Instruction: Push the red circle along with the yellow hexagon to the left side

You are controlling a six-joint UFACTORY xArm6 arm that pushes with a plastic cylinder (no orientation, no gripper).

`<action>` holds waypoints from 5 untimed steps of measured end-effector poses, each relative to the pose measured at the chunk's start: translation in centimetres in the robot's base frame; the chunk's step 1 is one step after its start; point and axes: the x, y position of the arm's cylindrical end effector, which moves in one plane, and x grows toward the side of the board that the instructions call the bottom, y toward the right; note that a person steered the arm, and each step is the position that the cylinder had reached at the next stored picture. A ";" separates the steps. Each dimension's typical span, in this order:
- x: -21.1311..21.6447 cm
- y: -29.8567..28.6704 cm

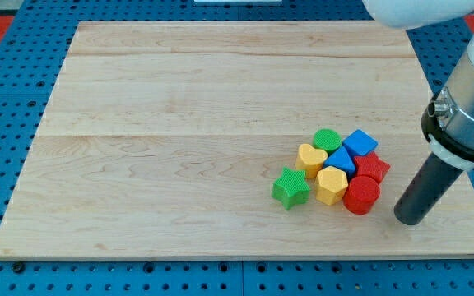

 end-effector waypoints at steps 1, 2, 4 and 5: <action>-0.1 -0.2; -1.0 -1.4; -4.0 -7.0; -5.3 -9.6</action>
